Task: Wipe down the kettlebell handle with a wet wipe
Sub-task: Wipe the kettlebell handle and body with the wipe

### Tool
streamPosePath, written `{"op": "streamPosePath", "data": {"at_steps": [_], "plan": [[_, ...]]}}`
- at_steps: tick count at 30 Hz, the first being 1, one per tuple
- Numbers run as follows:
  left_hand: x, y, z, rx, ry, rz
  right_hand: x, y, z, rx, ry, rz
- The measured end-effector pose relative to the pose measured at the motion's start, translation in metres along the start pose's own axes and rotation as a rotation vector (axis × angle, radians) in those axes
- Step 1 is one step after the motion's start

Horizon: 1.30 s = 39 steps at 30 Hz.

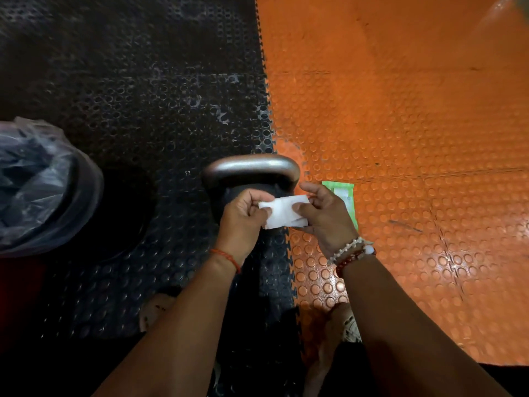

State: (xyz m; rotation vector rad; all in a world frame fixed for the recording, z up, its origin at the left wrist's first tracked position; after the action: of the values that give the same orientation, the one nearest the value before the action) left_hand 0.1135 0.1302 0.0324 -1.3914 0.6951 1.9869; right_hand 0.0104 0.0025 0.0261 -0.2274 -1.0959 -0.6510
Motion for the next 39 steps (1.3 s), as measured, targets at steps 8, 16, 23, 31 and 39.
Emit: {"op": "streamPosePath", "data": {"at_steps": [8, 16, 23, 31, 39], "plan": [[0.048, -0.034, 0.007, -0.355, -0.086, 0.213, -0.046, -0.007, -0.003, -0.168, 0.194, -0.204], [0.051, -0.108, -0.008, -0.635, -0.095, 0.148, -0.045, -0.059, -0.009, -0.579, 0.048, -0.141], [0.047, -0.104, -0.036, -0.467, -0.009, -0.025, -0.036, -0.065, -0.026, -0.730, 0.018, 0.049], [0.044, -0.105, -0.038, -0.456, 0.067, -0.040, -0.028, -0.038, -0.040, -0.628, -0.015, 0.023], [0.046, -0.108, -0.038, -0.466, 0.029, -0.067, -0.028, -0.024, -0.046, -0.483, 0.020, -0.204]]}}
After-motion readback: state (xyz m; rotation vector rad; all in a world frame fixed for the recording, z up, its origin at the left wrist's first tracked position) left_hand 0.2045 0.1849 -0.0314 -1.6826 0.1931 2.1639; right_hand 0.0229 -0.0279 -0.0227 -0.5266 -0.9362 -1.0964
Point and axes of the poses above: each hand's wrist, its own z-axis away from the middle knuckle, its own y-axis out of the palm, x = y × z, the point moved 9 cm from there along -z, towards the middle knuckle, and after that the axes turned 10 degrees about x, right-handed, at the moved point
